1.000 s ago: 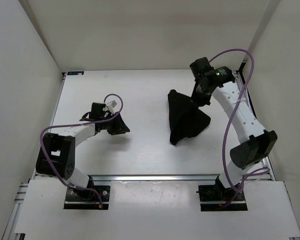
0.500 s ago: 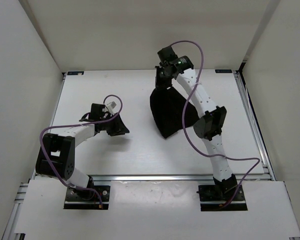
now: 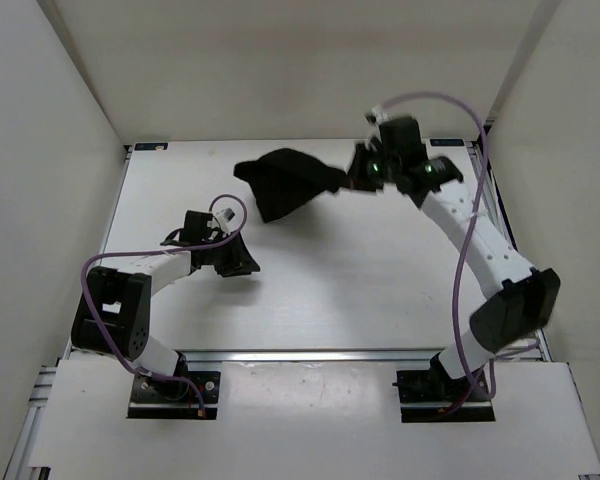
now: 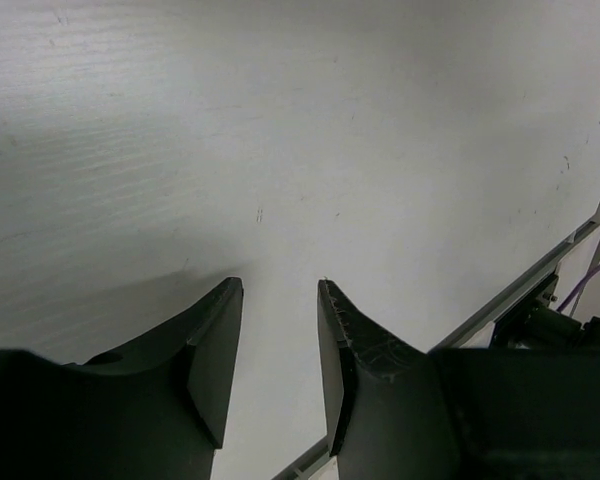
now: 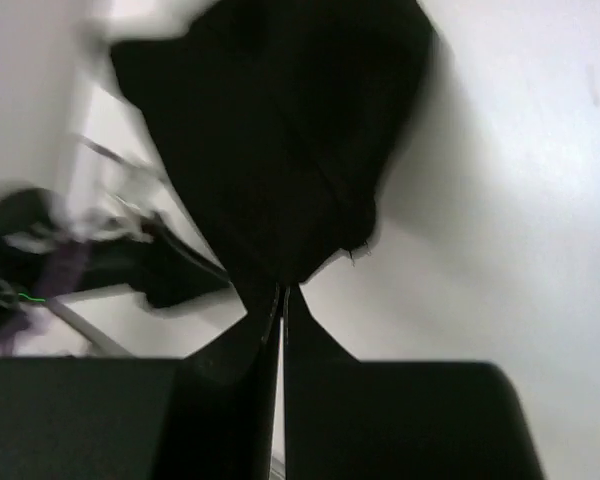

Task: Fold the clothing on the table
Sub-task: Flatten the skirt out

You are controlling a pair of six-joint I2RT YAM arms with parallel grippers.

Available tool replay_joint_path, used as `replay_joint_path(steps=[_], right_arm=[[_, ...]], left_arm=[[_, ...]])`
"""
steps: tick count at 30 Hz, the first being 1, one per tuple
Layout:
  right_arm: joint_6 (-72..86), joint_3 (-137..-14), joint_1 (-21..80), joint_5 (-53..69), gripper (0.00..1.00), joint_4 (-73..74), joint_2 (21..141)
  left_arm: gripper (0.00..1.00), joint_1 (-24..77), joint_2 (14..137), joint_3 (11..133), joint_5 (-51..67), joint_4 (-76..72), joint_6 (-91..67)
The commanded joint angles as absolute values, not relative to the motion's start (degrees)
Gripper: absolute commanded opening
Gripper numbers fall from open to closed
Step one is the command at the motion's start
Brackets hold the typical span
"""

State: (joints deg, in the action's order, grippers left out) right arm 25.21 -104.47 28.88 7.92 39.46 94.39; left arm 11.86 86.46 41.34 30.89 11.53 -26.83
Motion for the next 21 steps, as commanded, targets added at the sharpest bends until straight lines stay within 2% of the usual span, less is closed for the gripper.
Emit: replay_joint_path(steps=[1,2,6,9,11,15,18,21], right_arm=[[32.7,-75.2,20.5,16.0,0.0,29.6,88.2],[34.5,-66.3,19.2,18.3,0.0,29.4,84.7],[35.1,-43.9,14.4,22.1,0.0,31.4,72.8],[33.8,-35.8,10.9,26.1,0.0,35.8,67.7],[33.1,-33.9,9.3,26.2,0.0,37.9,66.1],[32.5,-34.7,9.7,22.8,0.0,40.6,65.6],[33.1,-35.3,11.9,21.3,0.0,41.1,66.0],[33.1,-35.2,12.5,20.6,0.0,42.1,66.0]], left_arm=[[0.46,12.3,83.5,40.3,31.4,11.2,-26.5],[0.47,12.1,83.2,40.1,31.3,11.5,-26.4],[0.47,11.8,83.4,39.7,31.8,11.9,-26.4],[0.47,11.8,83.8,39.4,33.4,10.9,-28.1],[0.47,11.9,84.4,38.8,35.7,9.1,-30.7],[0.57,14.7,85.2,36.6,43.6,-1.4,-41.3],[0.62,18.8,86.5,37.4,43.5,-3.4,-43.1],[0.63,22.2,91.0,38.2,43.5,-7.6,-44.6]])
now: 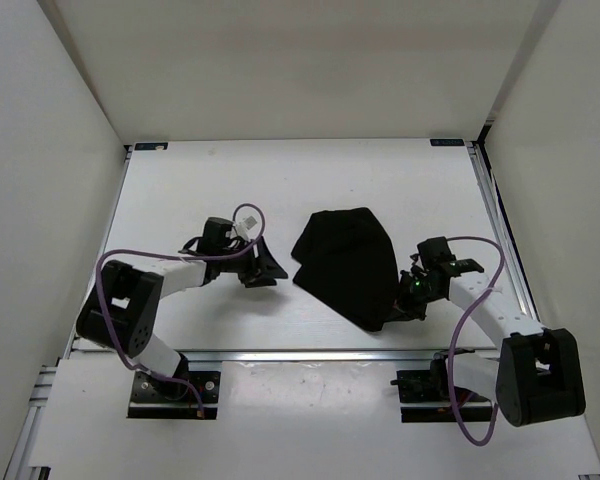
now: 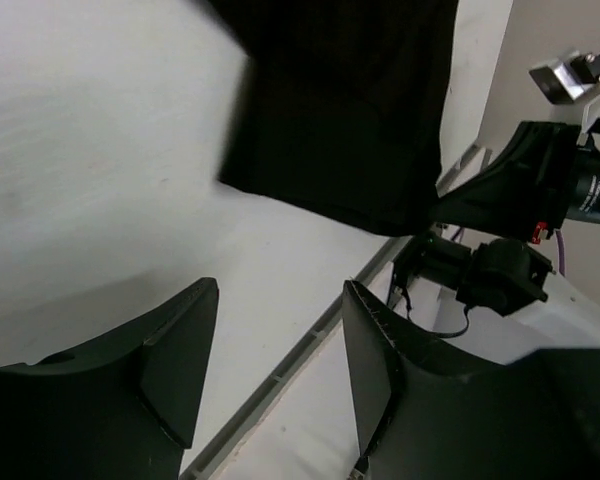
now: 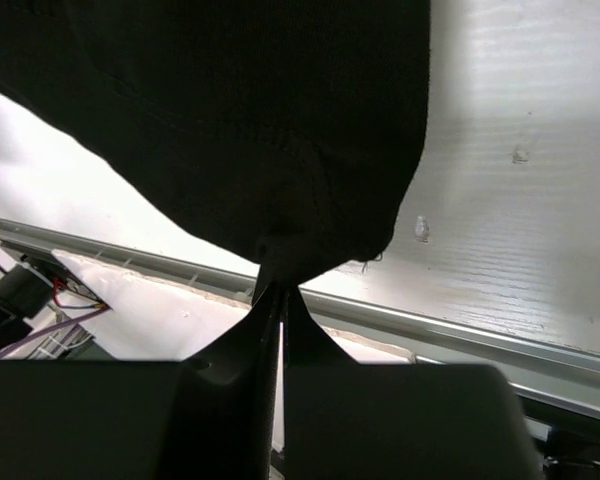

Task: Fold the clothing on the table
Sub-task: Flatten the skirt out

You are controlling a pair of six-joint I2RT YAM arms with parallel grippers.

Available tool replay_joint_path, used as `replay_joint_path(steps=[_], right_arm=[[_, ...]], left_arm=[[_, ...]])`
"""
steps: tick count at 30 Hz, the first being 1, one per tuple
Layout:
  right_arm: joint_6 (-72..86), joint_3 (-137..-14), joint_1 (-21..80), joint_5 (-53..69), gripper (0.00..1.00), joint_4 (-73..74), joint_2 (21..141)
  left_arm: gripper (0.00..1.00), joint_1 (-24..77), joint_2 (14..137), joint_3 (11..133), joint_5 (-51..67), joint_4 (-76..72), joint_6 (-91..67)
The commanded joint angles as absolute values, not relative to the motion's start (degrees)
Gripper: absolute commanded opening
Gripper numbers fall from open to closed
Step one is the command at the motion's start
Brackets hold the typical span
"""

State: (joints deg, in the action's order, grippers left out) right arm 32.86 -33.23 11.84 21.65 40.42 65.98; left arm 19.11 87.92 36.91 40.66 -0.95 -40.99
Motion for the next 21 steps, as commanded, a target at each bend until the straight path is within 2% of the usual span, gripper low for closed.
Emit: replay_joint_path(steps=[1,9,21], right_arm=[[33.0,-35.2,12.3,20.5,0.01,42.1,65.8],[33.0,-33.8,10.7,21.3,0.0,43.5,62.0],[33.5,-31.4,9.5,21.7,0.0,44.6,58.6]], left_arm=[[0.64,22.4,91.9,38.4,43.8,-9.0,-45.1],[0.62,23.9,99.0,46.6,36.6,-5.7,-38.0],[0.61,27.8,106.6,47.7,39.9,-9.0,-37.7]])
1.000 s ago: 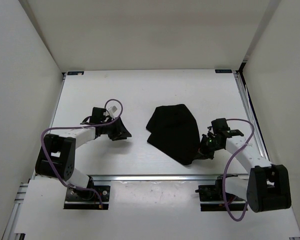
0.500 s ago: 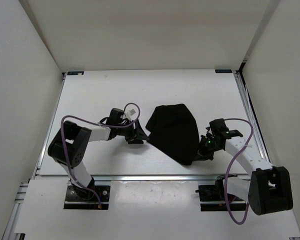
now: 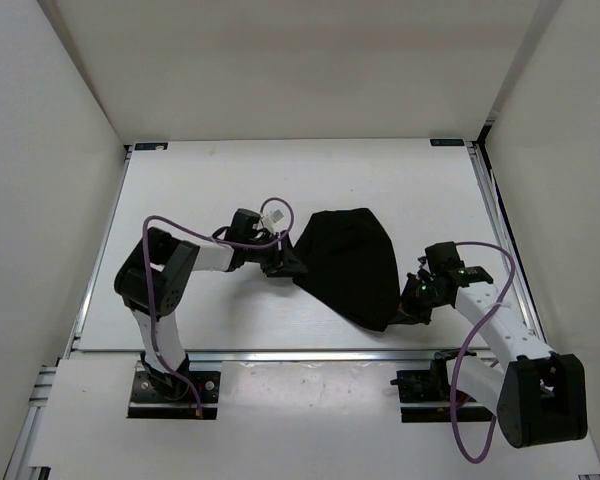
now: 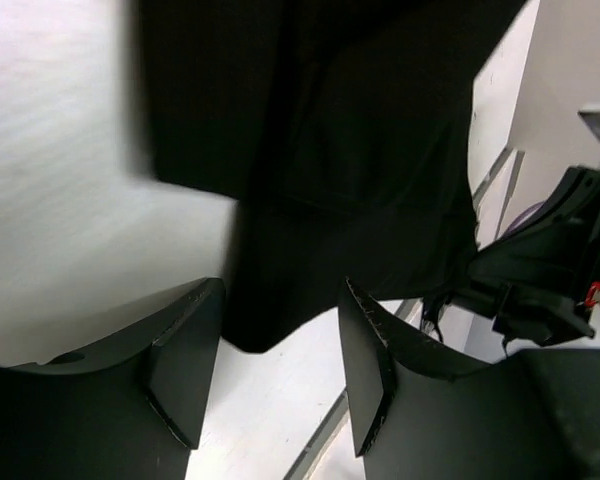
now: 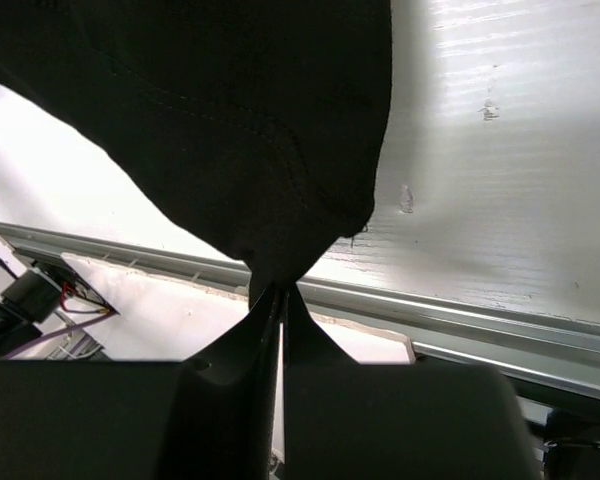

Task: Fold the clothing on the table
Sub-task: Flatten the skirt out

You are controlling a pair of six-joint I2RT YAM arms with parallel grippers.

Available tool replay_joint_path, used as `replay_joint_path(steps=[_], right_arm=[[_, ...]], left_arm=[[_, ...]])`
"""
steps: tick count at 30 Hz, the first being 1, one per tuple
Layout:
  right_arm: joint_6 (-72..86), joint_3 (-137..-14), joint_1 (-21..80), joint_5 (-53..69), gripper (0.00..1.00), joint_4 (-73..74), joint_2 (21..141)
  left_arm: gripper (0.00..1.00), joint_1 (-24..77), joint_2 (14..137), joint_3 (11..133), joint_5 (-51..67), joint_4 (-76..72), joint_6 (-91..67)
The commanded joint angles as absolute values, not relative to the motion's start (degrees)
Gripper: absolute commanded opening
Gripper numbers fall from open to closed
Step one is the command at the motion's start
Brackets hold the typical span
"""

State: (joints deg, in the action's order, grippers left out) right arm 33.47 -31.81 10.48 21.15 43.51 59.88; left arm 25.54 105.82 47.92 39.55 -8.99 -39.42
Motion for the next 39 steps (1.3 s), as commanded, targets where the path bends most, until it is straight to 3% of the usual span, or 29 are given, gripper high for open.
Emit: replay_joint_path(steps=[1,3,5,6,7,8,14,20,26,30,35,39], right_arm=[[33.3,-31.5,9.6,21.7,0.0,44.6,58.4],[33.7,-31.3,9.8,21.6,0.0,44.5,58.7],[34.0,-31.1,9.7,21.8,0.0,44.3,58.4],[34.0,-30.9,9.7,21.9,0.0,43.9,58.0],[33.9,-31.0,9.6,21.9,0.0,43.9,58.4],[33.8,-31.3,9.5,21.4,0.0,43.8,58.2],[32.2,-38.8,10.5,12.0,0.0,50.0,56.8],[25.8,-50.1,11.1,-4.7,0.0,56.7,58.4],[16.3,-55.3,9.3,-12.8,0.0,60.2,58.9],[17.7,-56.7,14.2,-13.6,0.0,64.4,57.2],[24.7,-60.5,29.2,-15.1,0.0,67.9,56.2],[20.9,-58.3,24.5,-3.9,0.0,60.2,60.4]], left_arm=[[0.6,28.6,106.4,46.5,38.9,-9.3,-36.9],[0.59,29.2,106.5,45.2,38.1,-10.1,-37.3],[0.44,30.0,107.5,43.8,39.5,-12.9,-38.6],[0.29,30.4,108.4,43.6,40.7,-14.1,-39.6],[0.08,30.5,108.7,43.4,41.5,-14.7,-40.1],[0.0,30.4,108.9,43.5,41.8,-14.5,-40.9],[0.0,23.1,95.2,46.7,43.1,-7.8,-40.2],[0.0,19.0,87.9,58.3,45.2,12.5,-29.5],[0.0,19.2,81.9,54.7,44.5,17.2,-25.7],[0.0,18.9,75.9,49.4,44.6,21.2,-24.9],[0.0,20.3,68.6,47.3,47.3,25.9,-24.2],[0.0,20.9,68.6,44.5,46.9,21.3,-29.0]])
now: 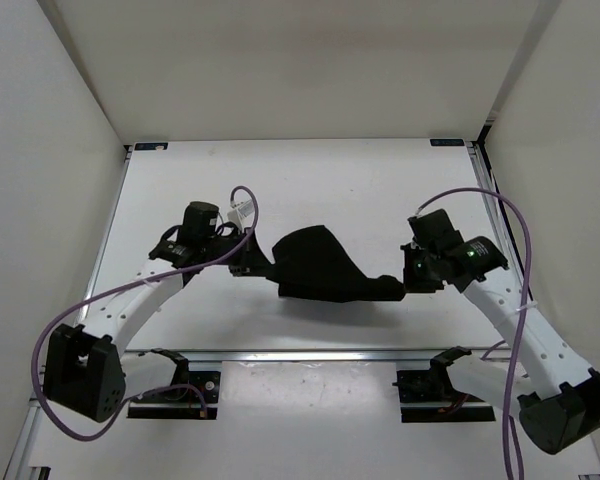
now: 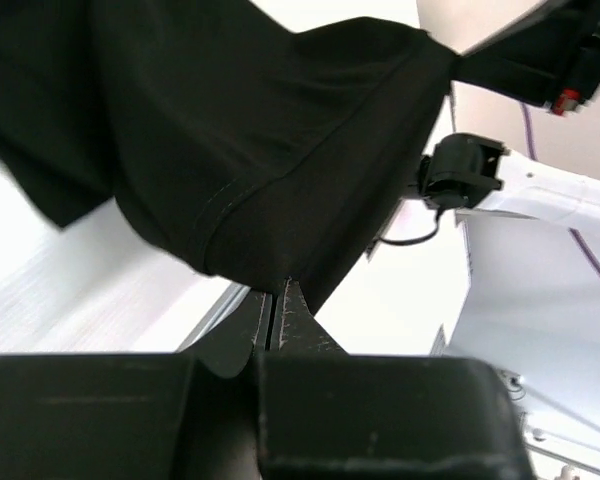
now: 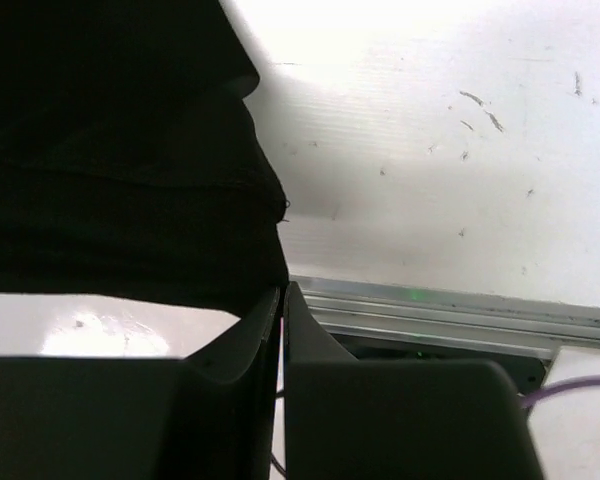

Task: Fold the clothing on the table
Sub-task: Flatten the skirt out

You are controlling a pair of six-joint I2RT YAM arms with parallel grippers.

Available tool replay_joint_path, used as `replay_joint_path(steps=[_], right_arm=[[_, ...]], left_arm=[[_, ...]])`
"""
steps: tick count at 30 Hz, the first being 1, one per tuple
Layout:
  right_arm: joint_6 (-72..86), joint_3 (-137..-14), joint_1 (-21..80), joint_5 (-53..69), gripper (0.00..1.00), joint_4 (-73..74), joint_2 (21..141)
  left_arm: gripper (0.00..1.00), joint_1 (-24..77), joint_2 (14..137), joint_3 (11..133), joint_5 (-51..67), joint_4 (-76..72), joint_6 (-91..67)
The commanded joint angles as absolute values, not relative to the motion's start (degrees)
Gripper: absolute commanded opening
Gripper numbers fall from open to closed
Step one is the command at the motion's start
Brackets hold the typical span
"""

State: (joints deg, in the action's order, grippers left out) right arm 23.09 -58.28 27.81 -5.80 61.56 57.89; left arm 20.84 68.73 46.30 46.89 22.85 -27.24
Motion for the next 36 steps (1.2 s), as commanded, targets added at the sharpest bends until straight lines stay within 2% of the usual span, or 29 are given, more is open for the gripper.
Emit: replay_joint_path(steps=[1,6,8,9,12,13,16,18,20,23,25,30,33,36], right_arm=[[19.2,-57.3,22.3,-0.5,0.0,56.8,62.6],[13.3,-62.9,16.7,4.7,0.0,47.1,74.6],[9.9,-72.1,15.8,2.0,0.0,46.0,82.6],[8.9,-74.6,15.3,0.3,0.01,46.1,86.5],[4.6,-92.1,13.2,-3.6,0.0,46.5,94.1],[3.4,-98.8,12.9,-6.1,0.0,47.7,96.7],[2.5,-109.5,12.8,-11.1,0.0,47.7,99.8],[1.9,-110.6,13.5,-14.2,0.0,46.5,98.8],[0.8,-109.8,16.8,-19.8,0.0,45.3,96.6],[1.2,-102.9,17.5,-18.5,0.0,44.0,92.0],[1.7,-96.3,19.1,-17.6,0.0,42.9,88.1],[9.4,-73.4,21.0,-8.7,0.0,44.1,79.8],[13.5,-60.6,23.3,-2.7,0.0,45.3,74.3],[14.9,-52.8,23.7,5.2,0.0,48.8,70.2]], left_arm=[[0.0,20.7,71.1,44.3,45.5,20.0,-30.3],[0.0,21.1,87.5,52.2,40.2,18.1,-31.8],[0.0,21.2,93.7,59.6,39.2,19.0,-31.7],[0.0,20.8,97.4,66.0,39.2,19.8,-31.4],[0.0,20.0,106.0,85.6,37.6,25.5,-30.2],[0.0,19.4,110.7,98.0,38.1,28.5,-29.6],[0.0,17.9,114.6,113.1,39.0,32.4,-29.4],[0.0,17.2,112.8,115.8,39.5,28.3,-30.3],[0.0,16.1,106.4,110.5,38.6,24.2,-30.2],[0.0,15.5,100.9,104.9,35.2,26.8,-25.7],[0.0,15.4,97.1,96.8,34.6,26.5,-24.7],[0.0,16.5,85.0,62.5,34.8,20.1,-26.7],[0.0,17.5,76.5,45.5,33.3,19.9,-28.1],[0.0,17.0,69.6,33.2,34.4,22.6,-29.7]])
